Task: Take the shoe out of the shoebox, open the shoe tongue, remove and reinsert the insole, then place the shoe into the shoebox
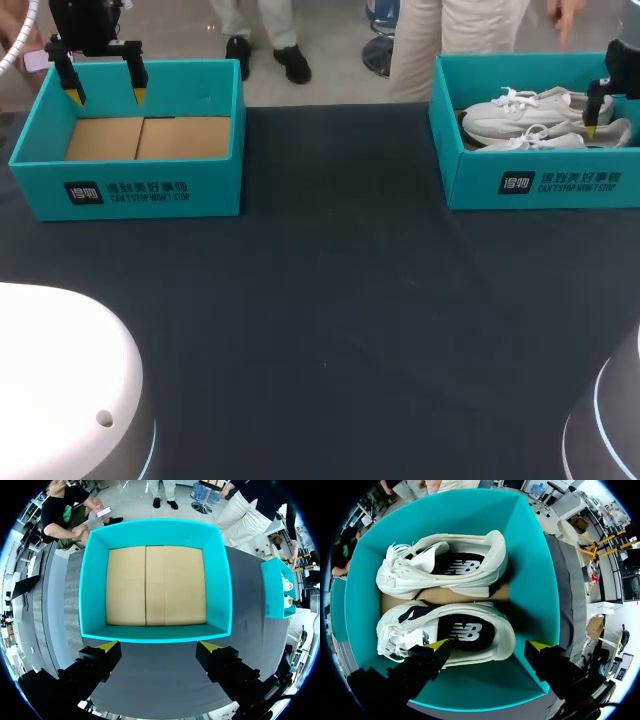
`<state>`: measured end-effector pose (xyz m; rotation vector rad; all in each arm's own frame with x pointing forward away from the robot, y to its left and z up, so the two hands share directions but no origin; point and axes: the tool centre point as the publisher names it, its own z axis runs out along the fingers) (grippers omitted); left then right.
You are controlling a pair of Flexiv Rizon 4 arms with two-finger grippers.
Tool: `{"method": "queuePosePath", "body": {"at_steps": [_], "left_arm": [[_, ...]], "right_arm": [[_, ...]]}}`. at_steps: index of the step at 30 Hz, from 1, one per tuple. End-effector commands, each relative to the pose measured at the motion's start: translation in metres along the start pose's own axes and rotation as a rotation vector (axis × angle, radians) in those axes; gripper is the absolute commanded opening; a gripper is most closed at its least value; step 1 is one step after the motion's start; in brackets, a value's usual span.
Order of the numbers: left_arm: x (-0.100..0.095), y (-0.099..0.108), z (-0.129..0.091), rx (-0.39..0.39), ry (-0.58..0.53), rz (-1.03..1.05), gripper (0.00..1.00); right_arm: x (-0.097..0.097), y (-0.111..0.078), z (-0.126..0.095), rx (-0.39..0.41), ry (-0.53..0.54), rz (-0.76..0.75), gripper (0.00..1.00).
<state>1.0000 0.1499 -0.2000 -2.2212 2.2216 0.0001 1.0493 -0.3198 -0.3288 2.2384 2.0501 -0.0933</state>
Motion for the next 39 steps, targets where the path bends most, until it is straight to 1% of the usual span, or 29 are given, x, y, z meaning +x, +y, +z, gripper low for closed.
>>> {"method": "queuePosePath", "body": {"at_steps": [1,13,14,15,16,17,19,20,26,28,31,37,39], "left_arm": [[0.0,0.0,0.0,0.0,0.0,0.0,1.0],[0.0,0.0,0.0,0.0,0.0,0.0,1.0],[0.0,0.0,0.0,0.0,0.0,0.0,1.0],[0.0,0.0,0.0,0.0,0.0,0.0,1.0],[0.0,0.0,0.0,0.0,0.0,0.0,1.0],[0.0,0.0,0.0,0.0,0.0,0.0,1.0],[0.0,0.0,0.0,0.0,0.0,0.0,1.0],[0.0,0.0,0.0,0.0,0.0,0.0,1.0],[0.0,0.0,0.0,0.0,0.0,0.0,1.0],[0.0,0.0,0.0,0.0,0.0,0.0,1.0],[0.0,0.0,0.0,0.0,0.0,0.0,1.0],[0.0,0.0,0.0,0.0,0.0,0.0,1.0],[0.0,0.0,0.0,0.0,0.0,0.0,1.0]], "right_arm": [[-0.001,0.008,0.012,0.019,0.008,0.002,1.0],[-0.007,0.012,0.027,0.032,0.009,-0.007,0.99],[-0.007,0.012,0.028,0.036,0.004,-0.007,0.96],[-0.008,0.012,0.029,0.036,0.004,-0.007,0.91],[-0.008,0.013,0.029,0.039,0.004,-0.003,0.82],[-0.009,0.013,0.029,0.04,0.003,-0.002,0.67],[-0.009,0.012,0.03,0.044,0.0,0.001,0.53],[-0.01,0.012,0.03,0.046,-0.002,0.003,0.49],[-0.011,0.009,0.028,0.049,-0.005,0.013,0.49],[-0.011,0.007,0.029,0.055,-0.007,0.02,0.47],[-0.012,0.005,0.032,0.064,-0.011,0.027,0.48],[-0.015,0.004,0.036,0.077,-0.015,0.044,0.41],[-0.016,0.004,0.036,0.078,-0.015,0.047,0.36]]}}
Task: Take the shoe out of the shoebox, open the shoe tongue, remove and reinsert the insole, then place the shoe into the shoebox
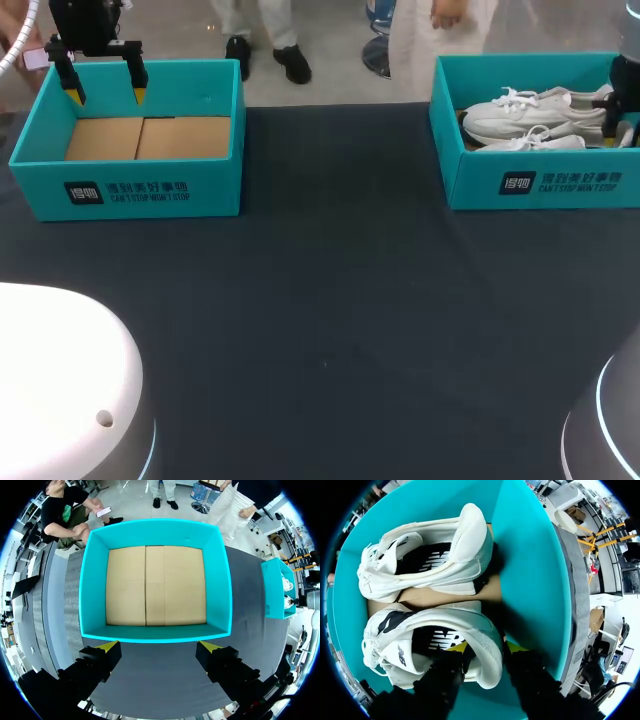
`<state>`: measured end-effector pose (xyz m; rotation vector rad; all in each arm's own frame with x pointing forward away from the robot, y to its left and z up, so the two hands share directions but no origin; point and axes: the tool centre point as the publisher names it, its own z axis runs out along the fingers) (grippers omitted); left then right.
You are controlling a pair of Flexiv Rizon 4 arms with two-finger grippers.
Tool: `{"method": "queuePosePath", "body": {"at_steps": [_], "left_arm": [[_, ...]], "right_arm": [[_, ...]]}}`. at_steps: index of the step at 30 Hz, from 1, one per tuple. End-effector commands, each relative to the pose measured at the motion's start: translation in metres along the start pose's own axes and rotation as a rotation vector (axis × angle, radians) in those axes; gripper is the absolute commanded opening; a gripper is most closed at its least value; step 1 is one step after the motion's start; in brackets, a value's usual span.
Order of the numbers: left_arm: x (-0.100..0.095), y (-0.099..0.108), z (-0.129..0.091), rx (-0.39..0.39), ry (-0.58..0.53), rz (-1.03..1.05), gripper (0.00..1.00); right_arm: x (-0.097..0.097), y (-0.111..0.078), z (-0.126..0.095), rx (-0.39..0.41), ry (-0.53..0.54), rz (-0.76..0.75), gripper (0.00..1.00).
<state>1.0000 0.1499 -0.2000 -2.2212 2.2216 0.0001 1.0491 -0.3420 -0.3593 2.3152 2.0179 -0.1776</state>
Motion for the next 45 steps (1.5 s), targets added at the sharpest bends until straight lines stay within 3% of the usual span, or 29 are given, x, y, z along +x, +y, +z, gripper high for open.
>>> {"method": "queuePosePath", "body": {"at_steps": [1,3,4,5,13,21,30,39,45], "left_arm": [[0.0,0.0,0.0,0.0,0.0,0.0,1.0],[0.0,0.0,0.0,0.0,0.0,0.0,1.0],[0.0,0.0,0.0,0.0,0.0,0.0,1.0],[0.0,0.0,0.0,0.0,0.0,0.0,1.0],[0.0,0.0,0.0,0.0,0.0,0.0,1.0],[0.0,0.0,0.0,0.0,0.0,0.0,1.0],[0.0,0.0,0.0,0.0,0.0,0.0,1.0],[0.0,0.0,0.0,0.0,0.0,0.0,1.0],[0.0,0.0,0.0,0.0,0.0,0.0,1.0]], "right_arm": [[0.003,0.003,0.003,0.011,-0.002,0.005,0.32],[0.003,0.004,0.002,0.012,-0.003,0.007,0.21],[0.004,0.004,0.001,0.015,-0.008,0.01,0.03],[0.004,0.004,0.001,0.015,-0.009,0.012,0.0],[0.0,0.003,-0.005,0.027,-0.006,0.044,0.0],[-0.002,0.001,-0.029,0.049,-0.022,0.08,0.0],[-0.007,0.001,-0.073,0.045,-0.024,0.14,0.0],[-0.002,-0.004,-0.133,0.025,-0.031,0.114,0.0],[0.002,-0.008,-0.161,0.016,-0.057,0.099,0.0]]}}
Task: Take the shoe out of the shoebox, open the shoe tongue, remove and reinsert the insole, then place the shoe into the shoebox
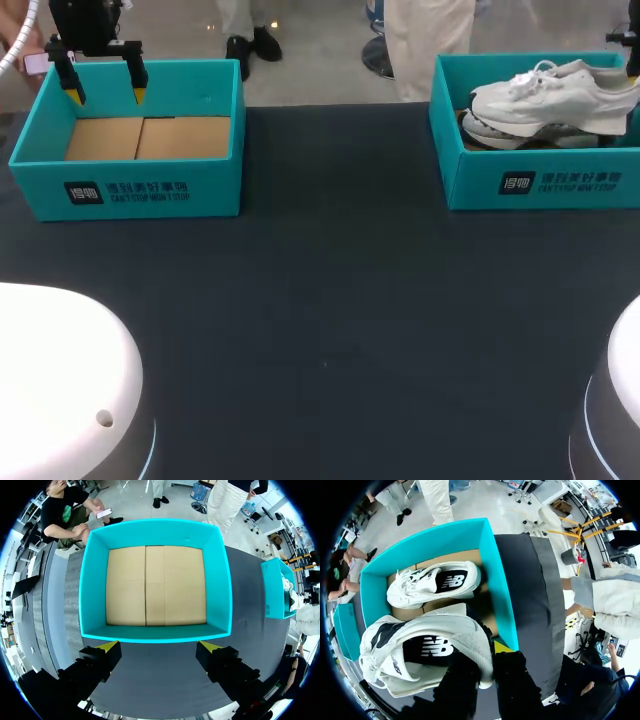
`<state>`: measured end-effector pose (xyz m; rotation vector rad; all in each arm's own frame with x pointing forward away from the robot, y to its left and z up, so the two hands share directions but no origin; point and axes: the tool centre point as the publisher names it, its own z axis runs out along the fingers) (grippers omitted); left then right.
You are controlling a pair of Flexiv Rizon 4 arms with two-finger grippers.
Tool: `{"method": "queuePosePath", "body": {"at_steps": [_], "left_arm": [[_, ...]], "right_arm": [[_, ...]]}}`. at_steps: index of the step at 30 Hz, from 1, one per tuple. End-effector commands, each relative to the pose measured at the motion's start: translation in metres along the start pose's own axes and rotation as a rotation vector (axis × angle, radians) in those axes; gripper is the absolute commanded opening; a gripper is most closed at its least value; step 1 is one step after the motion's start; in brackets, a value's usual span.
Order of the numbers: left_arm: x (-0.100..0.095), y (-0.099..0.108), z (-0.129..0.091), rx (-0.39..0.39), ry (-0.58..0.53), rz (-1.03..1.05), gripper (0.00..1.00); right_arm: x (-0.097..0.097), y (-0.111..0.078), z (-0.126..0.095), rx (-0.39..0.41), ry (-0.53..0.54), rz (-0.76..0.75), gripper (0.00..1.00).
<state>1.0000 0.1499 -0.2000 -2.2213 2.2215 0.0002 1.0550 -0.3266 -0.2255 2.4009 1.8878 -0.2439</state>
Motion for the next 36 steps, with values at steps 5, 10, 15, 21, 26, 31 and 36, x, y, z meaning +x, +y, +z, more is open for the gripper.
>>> {"method": "queuePosePath", "body": {"at_steps": [5,10,15,21,26,31,36], "left_arm": [[0.0,0.0,0.0,0.0,0.0,0.0,1.0],[0.0,0.0,0.0,0.0,0.0,0.0,1.0],[0.0,0.0,0.0,0.0,0.0,0.0,1.0],[0.0,0.0,0.0,0.0,0.0,0.0,1.0],[0.0,0.0,0.0,0.0,0.0,0.0,1.0],[0.0,0.0,0.0,0.0,0.0,0.0,1.0],[0.0,0.0,0.0,0.0,0.0,0.0,1.0]], "right_arm": [[0.004,-0.015,-0.043,-0.038,-0.02,-0.005,0.0],[0.004,-0.017,-0.048,-0.055,-0.007,0.025,0.0],[0.004,-0.017,-0.048,-0.055,-0.007,0.025,0.0],[0.004,-0.017,-0.048,-0.055,-0.007,0.025,0.0],[0.004,-0.017,-0.048,-0.055,-0.007,0.025,0.0],[0.004,-0.023,-0.052,-0.06,-0.007,0.033,0.0],[0.009,-0.042,-0.062,-0.06,-0.023,0.072,0.0]]}}
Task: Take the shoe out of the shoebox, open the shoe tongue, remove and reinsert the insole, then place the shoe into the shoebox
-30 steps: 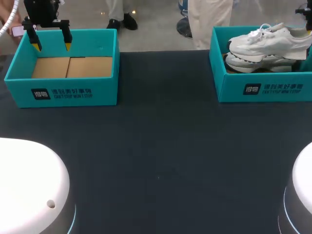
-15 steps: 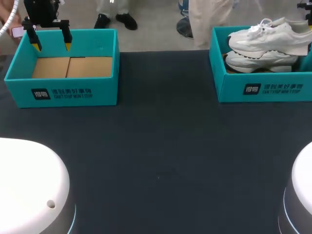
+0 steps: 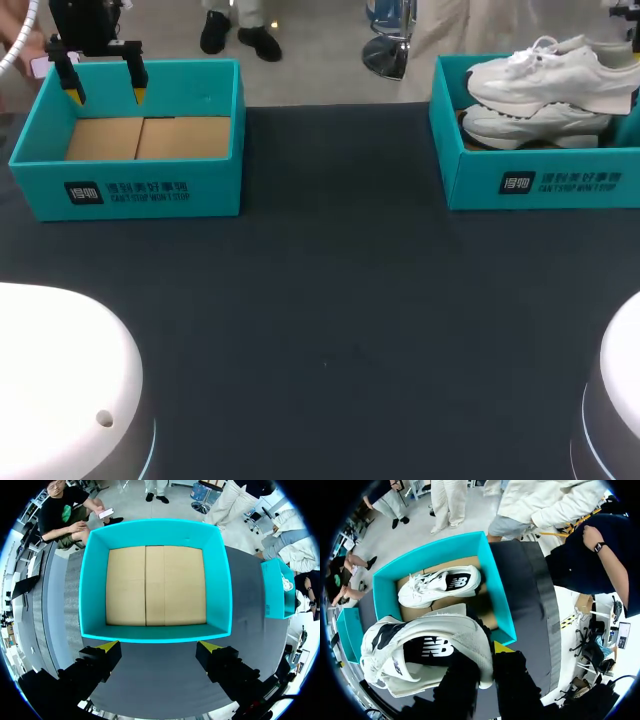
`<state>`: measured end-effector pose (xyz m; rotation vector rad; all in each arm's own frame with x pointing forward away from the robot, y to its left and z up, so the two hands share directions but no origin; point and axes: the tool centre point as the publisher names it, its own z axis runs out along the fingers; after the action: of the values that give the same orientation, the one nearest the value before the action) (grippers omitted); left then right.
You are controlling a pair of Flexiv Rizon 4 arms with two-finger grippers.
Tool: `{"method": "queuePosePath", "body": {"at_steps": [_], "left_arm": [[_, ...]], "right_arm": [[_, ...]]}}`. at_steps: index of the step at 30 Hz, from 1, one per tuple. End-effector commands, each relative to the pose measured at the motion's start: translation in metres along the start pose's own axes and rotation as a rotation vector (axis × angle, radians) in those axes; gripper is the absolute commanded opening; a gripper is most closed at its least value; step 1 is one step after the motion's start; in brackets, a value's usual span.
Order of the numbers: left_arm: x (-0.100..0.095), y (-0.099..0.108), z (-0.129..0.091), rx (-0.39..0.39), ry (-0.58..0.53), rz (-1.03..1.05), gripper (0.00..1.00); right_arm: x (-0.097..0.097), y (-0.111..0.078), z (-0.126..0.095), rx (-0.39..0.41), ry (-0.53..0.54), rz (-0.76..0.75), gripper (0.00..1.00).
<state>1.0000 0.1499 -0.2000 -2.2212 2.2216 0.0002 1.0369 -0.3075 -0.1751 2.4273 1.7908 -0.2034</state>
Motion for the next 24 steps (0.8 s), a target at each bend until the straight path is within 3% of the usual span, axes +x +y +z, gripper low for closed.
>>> {"method": "queuePosePath", "body": {"at_steps": [1,11,24], "left_arm": [[0.0,0.0,0.0,0.0,0.0,0.0,1.0],[0.0,0.0,0.0,0.0,0.0,0.0,1.0],[0.0,0.0,0.0,0.0,0.0,0.0,1.0]], "right_arm": [[0.005,-0.023,-0.013,-0.02,-0.016,0.006,0.0],[0.031,-0.079,-0.031,-0.051,-0.031,0.031,0.0],[0.086,-0.162,-0.046,-0.051,-0.037,0.02,0.0]]}}
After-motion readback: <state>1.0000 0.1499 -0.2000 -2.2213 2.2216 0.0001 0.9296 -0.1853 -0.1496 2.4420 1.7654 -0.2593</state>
